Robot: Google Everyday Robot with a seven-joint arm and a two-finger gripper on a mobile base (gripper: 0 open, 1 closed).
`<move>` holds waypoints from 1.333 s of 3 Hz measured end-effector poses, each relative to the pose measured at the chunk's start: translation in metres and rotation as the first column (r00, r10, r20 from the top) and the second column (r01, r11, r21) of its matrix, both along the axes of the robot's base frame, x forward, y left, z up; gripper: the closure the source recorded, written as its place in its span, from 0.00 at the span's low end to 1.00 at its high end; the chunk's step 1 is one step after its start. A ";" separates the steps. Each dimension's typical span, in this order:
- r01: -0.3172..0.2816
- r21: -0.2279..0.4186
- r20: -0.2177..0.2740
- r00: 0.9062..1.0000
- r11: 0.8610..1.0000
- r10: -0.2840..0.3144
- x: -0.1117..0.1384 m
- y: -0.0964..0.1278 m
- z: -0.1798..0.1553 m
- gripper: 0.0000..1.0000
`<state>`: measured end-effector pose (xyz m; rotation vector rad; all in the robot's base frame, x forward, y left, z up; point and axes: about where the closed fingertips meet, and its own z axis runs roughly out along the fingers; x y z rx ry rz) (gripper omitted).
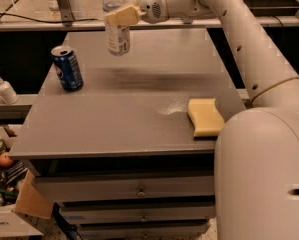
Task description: Move blue plastic bottle near pepsi can
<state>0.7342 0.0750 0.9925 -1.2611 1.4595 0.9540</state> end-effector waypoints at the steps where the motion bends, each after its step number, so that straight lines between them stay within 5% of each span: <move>1: -0.106 -0.021 0.009 0.994 0.994 0.106 -0.021 0.035 -0.003 1.00; 4: -0.266 -0.054 -0.019 0.964 0.962 0.265 -0.060 0.082 -0.035 1.00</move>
Offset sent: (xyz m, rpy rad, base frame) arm -0.0593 0.0850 -0.0156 -0.0573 -0.0154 0.2740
